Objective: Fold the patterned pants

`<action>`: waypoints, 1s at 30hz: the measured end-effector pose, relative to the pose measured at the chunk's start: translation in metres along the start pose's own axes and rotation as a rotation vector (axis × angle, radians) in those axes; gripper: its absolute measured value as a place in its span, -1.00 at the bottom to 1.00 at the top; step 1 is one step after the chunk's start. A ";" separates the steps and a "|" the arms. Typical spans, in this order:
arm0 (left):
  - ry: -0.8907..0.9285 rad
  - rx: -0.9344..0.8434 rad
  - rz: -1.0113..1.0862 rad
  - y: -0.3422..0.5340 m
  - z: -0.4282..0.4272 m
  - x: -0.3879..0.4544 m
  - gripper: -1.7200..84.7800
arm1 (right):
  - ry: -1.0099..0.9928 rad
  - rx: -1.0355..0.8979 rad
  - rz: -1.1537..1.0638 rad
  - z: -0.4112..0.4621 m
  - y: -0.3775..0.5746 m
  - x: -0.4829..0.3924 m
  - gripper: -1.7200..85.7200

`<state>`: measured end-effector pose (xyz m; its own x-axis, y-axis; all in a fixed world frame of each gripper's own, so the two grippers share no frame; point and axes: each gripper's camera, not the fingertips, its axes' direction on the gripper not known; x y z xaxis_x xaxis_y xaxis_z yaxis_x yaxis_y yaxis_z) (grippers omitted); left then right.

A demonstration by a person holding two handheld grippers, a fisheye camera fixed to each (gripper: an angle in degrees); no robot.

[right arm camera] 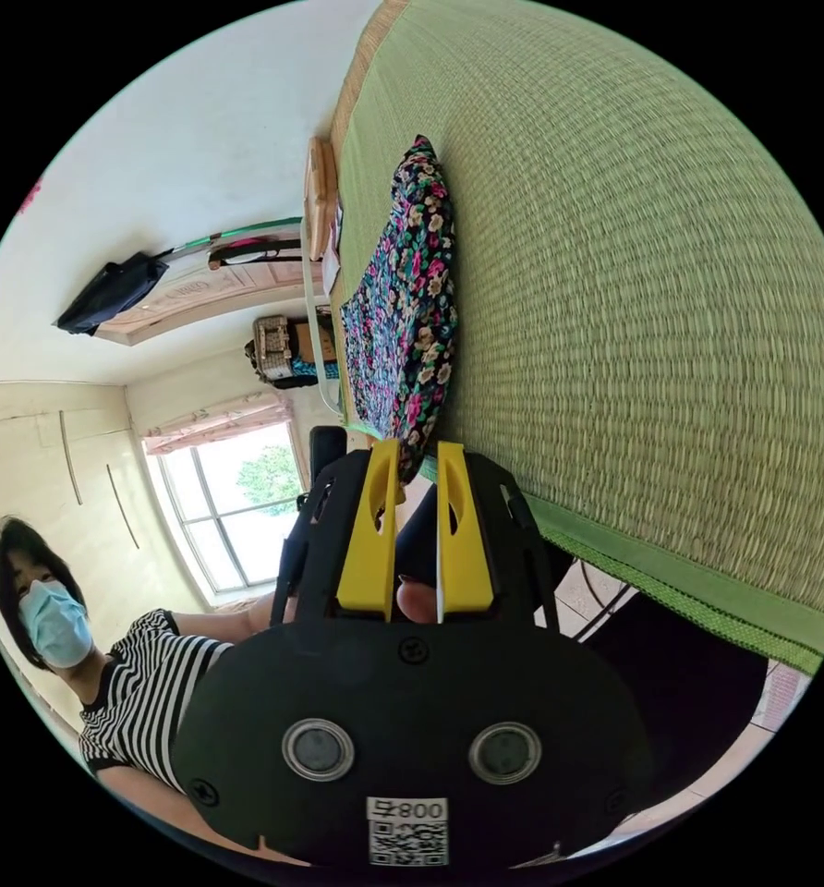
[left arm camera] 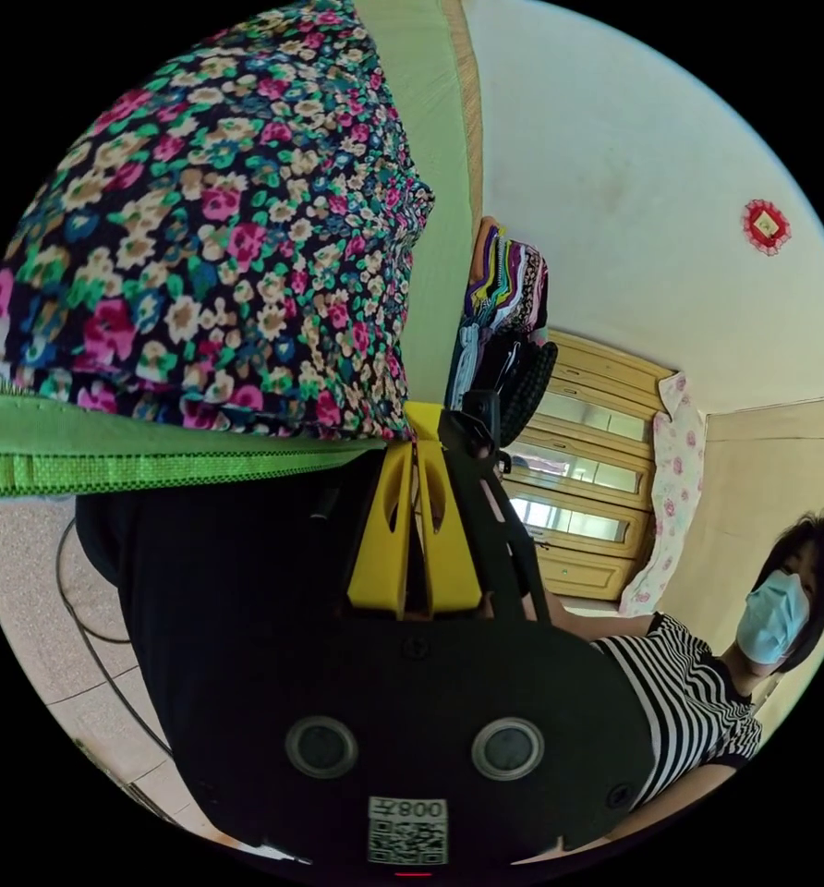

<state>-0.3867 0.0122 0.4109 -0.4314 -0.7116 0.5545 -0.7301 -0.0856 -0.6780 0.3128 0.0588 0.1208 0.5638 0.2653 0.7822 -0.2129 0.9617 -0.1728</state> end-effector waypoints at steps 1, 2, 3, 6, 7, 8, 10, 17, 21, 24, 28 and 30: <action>-0.009 -0.004 0.002 0.000 -0.001 0.000 -0.95 | -0.001 -0.001 0.006 0.000 -0.001 0.004 -0.80; -0.008 -0.008 0.004 0.000 -0.001 -0.001 -0.95 | -0.004 -0.001 0.009 -0.001 -0.002 0.006 -0.80; -0.005 -0.014 0.003 0.000 -0.002 -0.002 -0.95 | -0.010 0.000 0.016 -0.001 -0.004 0.010 -0.80; -0.021 -0.019 0.007 0.001 -0.007 -0.004 -0.95 | -0.026 -0.001 0.031 -0.001 -0.010 0.020 -0.83; -0.034 -0.024 0.010 0.001 -0.009 -0.004 -0.95 | -0.028 -0.010 0.030 0.000 -0.012 0.023 -0.85; -0.040 -0.026 0.011 0.002 -0.010 -0.004 -0.95 | -0.027 -0.013 0.032 0.000 -0.012 0.024 -0.86; -0.039 -0.027 0.021 0.004 -0.018 -0.005 -0.95 | -0.046 -0.001 0.037 -0.004 -0.013 0.031 -0.89; 0.018 0.023 0.011 0.026 -0.060 -0.020 -0.90 | -0.110 0.030 -0.019 -0.029 -0.009 0.032 -0.92; 0.136 0.157 -0.049 0.046 -0.092 -0.041 -0.82 | -0.129 0.029 -0.071 -0.043 -0.007 0.025 -0.93; 0.263 0.248 -0.099 0.058 -0.106 -0.058 -0.76 | -0.145 0.041 -0.100 -0.053 -0.003 0.023 -0.93; 0.406 0.422 -0.132 0.073 -0.121 -0.076 -0.70 | -0.143 0.051 -0.122 -0.066 0.007 0.027 -0.94; 0.442 0.475 -0.139 0.077 -0.125 -0.081 -0.68 | -0.149 0.062 -0.127 -0.073 0.013 0.032 -0.94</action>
<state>-0.4740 0.1501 0.3742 -0.6005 -0.3275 0.7295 -0.5256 -0.5259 -0.6687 0.3866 0.0845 0.0994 0.4660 0.1249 0.8759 -0.1995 0.9793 -0.0335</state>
